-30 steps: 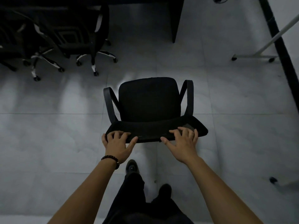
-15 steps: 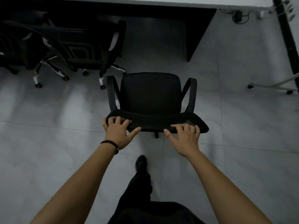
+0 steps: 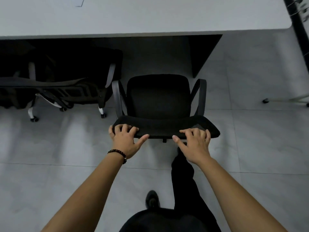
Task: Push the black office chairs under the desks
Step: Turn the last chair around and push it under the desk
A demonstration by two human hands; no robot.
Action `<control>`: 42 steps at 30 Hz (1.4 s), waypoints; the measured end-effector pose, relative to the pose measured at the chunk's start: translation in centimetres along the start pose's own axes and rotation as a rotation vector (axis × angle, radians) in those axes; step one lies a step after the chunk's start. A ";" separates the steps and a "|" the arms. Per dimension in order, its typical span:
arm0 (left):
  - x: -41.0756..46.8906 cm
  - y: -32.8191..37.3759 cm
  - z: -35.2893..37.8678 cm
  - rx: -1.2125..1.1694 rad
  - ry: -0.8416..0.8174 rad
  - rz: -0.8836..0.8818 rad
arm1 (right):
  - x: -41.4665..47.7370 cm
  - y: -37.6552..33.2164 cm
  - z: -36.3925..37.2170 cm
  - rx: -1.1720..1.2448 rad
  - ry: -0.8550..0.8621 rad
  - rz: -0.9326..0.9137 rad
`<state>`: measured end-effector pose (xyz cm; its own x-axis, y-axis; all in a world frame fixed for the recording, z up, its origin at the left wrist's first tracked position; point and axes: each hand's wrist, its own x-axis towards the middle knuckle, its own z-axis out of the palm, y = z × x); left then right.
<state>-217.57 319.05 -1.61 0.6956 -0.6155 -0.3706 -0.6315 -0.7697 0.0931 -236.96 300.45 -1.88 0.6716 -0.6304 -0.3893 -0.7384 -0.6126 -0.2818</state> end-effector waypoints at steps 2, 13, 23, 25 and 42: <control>3.7 0.9 -1.3 0.002 0.018 -0.009 | 3.9 0.0 -1.7 -0.007 0.017 -0.011; 19.9 4.9 -7.4 -0.011 -0.033 -0.064 | 21.5 0.7 -9.6 -0.039 -0.012 -0.073; 27.4 5.2 -10.4 -0.009 0.003 0.003 | 28.4 -0.7 -12.3 -0.056 0.008 -0.019; 28.6 5.1 -11.0 -0.013 0.010 0.024 | 29.2 -1.1 -12.6 -0.041 0.009 0.009; 23.8 2.8 -11.0 0.034 -0.090 0.100 | 22.2 -3.0 -9.9 0.010 -0.066 0.101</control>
<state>-199.05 300.38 0.06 0.5963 -0.6696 -0.4428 -0.7081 -0.6986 0.1029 -219.26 283.60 -1.02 0.5887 -0.6557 -0.4728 -0.8029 -0.5424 -0.2474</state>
